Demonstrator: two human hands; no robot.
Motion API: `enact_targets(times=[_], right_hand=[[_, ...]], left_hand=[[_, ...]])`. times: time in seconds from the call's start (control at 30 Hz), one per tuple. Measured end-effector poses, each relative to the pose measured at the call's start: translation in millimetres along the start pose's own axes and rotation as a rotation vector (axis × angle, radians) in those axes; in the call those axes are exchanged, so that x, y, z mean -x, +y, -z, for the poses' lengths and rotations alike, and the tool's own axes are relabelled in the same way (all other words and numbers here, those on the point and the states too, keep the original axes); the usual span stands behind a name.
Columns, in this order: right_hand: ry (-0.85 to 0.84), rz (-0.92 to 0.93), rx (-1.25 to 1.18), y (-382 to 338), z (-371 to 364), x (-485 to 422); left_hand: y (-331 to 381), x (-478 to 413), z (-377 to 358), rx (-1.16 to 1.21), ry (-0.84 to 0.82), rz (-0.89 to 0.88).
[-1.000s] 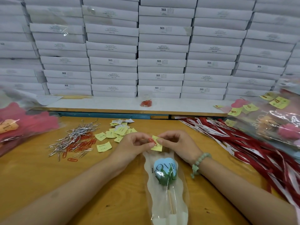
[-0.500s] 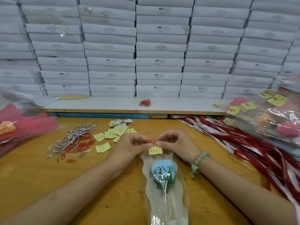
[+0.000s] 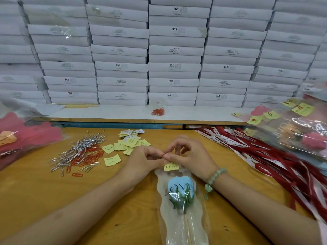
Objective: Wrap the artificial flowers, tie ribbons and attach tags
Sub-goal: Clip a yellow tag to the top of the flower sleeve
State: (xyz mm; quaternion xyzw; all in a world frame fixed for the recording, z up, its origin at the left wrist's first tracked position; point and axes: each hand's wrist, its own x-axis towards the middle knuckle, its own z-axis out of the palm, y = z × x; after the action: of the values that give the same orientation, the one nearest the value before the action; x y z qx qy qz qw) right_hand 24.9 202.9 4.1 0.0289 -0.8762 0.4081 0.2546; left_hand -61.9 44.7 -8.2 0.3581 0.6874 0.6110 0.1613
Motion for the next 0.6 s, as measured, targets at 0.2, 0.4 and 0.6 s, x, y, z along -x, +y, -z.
enact_targets(times=[0.2,0.4,0.6], right_hand=[[-0.020,-0.007,-0.004,-0.7,-4.7,0.9],[0.080,-0.131,-0.300,1.6,-2.1,-2.0],[0.152,-0.158,-0.447,6.1,2.6,-4.1]], left_hand=[[-0.2,-0.1,-0.7,-0.001,0.004,0.000],[1.0,1.6,0.6,0.071,0.008,0.030],[2.0,2.4,1.5,0.040,-0.022,-0.003]])
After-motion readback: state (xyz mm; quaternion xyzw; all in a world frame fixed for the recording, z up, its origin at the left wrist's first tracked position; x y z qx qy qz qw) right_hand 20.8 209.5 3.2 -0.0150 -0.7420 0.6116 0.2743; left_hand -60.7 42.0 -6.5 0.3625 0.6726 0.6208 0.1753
